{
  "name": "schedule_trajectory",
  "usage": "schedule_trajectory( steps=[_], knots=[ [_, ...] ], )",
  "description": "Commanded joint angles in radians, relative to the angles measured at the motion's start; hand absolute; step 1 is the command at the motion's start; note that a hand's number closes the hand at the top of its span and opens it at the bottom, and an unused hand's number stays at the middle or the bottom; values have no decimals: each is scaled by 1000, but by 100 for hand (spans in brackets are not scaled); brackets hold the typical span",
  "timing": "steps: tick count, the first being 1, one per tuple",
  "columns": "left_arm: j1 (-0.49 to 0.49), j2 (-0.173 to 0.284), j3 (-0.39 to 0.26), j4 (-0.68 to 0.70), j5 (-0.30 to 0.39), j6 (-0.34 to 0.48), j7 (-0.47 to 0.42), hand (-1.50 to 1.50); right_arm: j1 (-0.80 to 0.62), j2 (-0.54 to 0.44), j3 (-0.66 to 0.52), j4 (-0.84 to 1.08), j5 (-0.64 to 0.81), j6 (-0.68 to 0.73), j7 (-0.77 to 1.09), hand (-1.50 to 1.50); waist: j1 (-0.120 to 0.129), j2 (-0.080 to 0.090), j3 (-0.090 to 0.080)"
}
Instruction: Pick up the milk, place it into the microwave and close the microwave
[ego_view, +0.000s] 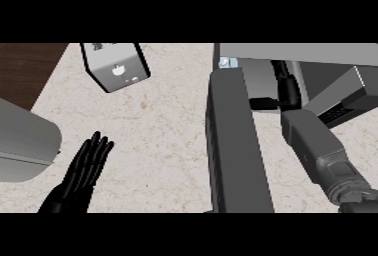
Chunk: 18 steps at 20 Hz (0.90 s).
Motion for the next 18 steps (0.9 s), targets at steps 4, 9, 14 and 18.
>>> schedule_trajectory(
  steps=[4,9,14,18],
  knots=[
    [-149,-7,-35,126,-26,-14,50,-150,76,33,-7,-11,-12,111,-70,-150,-42,-11,-1],
    [-160,33,-74,228,-62,-81,6,150,164,47,-9,-41,-23,166,-147,-150,-62,-25,-3],
    [-238,50,-53,315,-96,-98,-47,150,238,52,31,-117,-10,206,-148,-150,-81,-37,-5],
    [-217,5,-127,305,-117,-76,29,150,371,31,60,-213,-14,276,-175,-150,-97,-43,-5]
  ],
)
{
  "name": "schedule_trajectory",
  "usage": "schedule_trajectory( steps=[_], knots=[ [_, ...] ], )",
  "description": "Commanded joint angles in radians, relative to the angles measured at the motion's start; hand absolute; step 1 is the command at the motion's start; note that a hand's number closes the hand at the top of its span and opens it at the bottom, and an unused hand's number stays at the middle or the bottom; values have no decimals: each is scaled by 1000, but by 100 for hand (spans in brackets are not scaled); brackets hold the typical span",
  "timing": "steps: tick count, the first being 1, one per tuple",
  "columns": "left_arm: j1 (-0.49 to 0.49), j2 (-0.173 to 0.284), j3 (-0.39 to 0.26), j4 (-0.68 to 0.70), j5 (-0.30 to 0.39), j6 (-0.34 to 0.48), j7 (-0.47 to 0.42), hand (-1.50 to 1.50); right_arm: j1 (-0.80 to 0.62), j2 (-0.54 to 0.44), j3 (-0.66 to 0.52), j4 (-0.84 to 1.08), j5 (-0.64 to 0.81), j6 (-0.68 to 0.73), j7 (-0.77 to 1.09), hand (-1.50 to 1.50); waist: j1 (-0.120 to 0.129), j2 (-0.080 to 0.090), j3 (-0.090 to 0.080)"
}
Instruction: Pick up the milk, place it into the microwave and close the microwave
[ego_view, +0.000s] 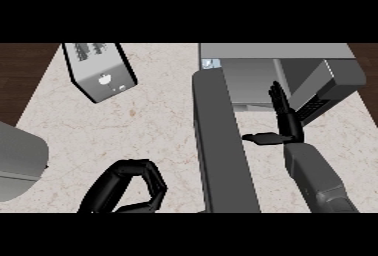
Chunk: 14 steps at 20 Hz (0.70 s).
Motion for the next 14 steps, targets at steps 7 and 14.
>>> schedule_trajectory(
  steps=[7,14],
  knots=[
    [-183,-34,-124,309,-134,37,-13,150,234,-12,67,-247,-9,102,-12,-150,-40,-8,-2],
    [-241,-34,-228,467,-104,119,-94,150,460,-77,99,-609,-65,188,123,-150,-50,-10,-4]
  ],
)
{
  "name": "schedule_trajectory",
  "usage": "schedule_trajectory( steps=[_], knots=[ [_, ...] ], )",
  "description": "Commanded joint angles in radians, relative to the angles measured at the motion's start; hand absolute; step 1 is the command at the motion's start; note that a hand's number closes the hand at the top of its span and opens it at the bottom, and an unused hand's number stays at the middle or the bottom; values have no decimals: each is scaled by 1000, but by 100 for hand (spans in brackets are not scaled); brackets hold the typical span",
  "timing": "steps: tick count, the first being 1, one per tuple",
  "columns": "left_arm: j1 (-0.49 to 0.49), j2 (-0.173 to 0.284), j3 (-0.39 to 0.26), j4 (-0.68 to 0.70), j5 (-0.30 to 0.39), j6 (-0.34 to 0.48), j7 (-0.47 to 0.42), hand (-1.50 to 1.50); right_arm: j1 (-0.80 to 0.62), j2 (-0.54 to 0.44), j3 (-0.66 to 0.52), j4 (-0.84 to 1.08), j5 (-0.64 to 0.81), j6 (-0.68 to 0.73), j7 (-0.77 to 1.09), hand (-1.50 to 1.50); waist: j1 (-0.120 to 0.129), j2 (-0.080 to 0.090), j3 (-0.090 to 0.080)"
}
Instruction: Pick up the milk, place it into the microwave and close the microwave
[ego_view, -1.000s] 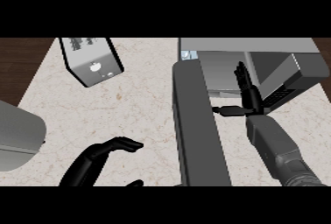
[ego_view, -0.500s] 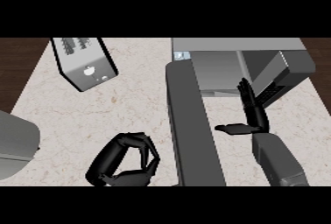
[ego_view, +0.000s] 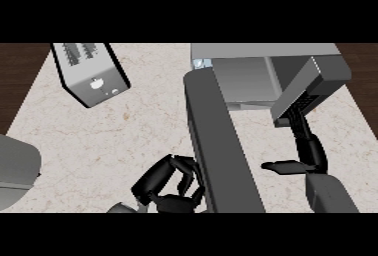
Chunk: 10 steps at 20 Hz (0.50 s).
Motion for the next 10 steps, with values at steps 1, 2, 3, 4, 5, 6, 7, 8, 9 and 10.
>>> schedule_trajectory(
  steps=[1,2,3,4,5,6,7,8,9,10],
  knots=[
    [-28,-6,-92,149,40,52,-89,150,124,-6,13,-226,-46,41,83,-150,-2,2,-1],
    [-73,-6,-158,142,91,90,-7,150,144,0,19,-264,-51,42,95,-150,-12,2,-1],
    [-107,-6,-170,157,87,95,-23,150,181,-36,10,-318,-68,72,112,-150,-13,2,-1],
    [-68,-6,-234,175,64,124,-55,150,195,-55,4,-356,-81,88,132,-150,-10,2,-1],
    [-91,-6,-245,210,74,135,-68,150,203,-47,-11,-418,-106,65,191,-150,-9,3,-1],
    [-144,-6,-278,270,66,182,-100,150,229,-59,-8,-445,-107,79,184,-150,-9,6,-1],
    [-151,-6,-312,225,91,189,-18,150,288,-49,11,-514,-112,93,208,-150,-21,2,-1],
    [-176,-6,-361,259,107,224,-23,150,277,-73,-15,-531,-133,100,209,-150,-20,6,-1],
    [-193,-6,-392,241,135,266,-1,150,300,-83,-20,-592,-166,130,259,-150,-21,5,-1],
    [-242,-6,-391,316,162,303,-53,150,341,-94,-12,-611,-164,156,233,-150,-36,9,-1]
  ],
)
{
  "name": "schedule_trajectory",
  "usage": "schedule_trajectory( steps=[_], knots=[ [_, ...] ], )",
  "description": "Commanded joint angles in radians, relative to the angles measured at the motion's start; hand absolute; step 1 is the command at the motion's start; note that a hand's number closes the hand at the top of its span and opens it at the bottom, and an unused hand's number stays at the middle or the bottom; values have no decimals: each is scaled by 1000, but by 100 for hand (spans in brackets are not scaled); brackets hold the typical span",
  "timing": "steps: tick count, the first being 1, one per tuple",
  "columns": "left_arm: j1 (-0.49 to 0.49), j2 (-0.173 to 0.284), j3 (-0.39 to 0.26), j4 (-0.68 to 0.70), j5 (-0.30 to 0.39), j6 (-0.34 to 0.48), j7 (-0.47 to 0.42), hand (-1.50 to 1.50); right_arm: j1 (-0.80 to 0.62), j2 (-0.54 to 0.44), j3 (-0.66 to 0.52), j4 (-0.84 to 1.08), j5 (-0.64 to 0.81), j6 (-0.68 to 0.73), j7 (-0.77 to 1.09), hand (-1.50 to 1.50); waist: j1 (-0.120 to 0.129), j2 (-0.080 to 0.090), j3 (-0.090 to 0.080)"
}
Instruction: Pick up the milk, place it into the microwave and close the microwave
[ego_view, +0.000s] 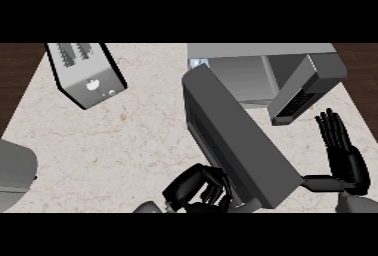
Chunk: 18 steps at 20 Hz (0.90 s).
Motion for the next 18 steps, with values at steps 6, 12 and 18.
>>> schedule_trajectory(
  steps=[6,12,18],
  knots=[
    [-191,-6,-245,95,257,342,42,150,95,-22,3,-266,-133,114,142,-150,-50,13,-2],
    [-268,-6,-240,123,396,482,-31,150,106,-73,-2,-352,-196,185,201,-150,-82,21,-3],
    [-368,-6,-230,126,486,572,-73,150,72,-129,31,-407,-252,301,241,-150,-131,30,-5]
  ],
)
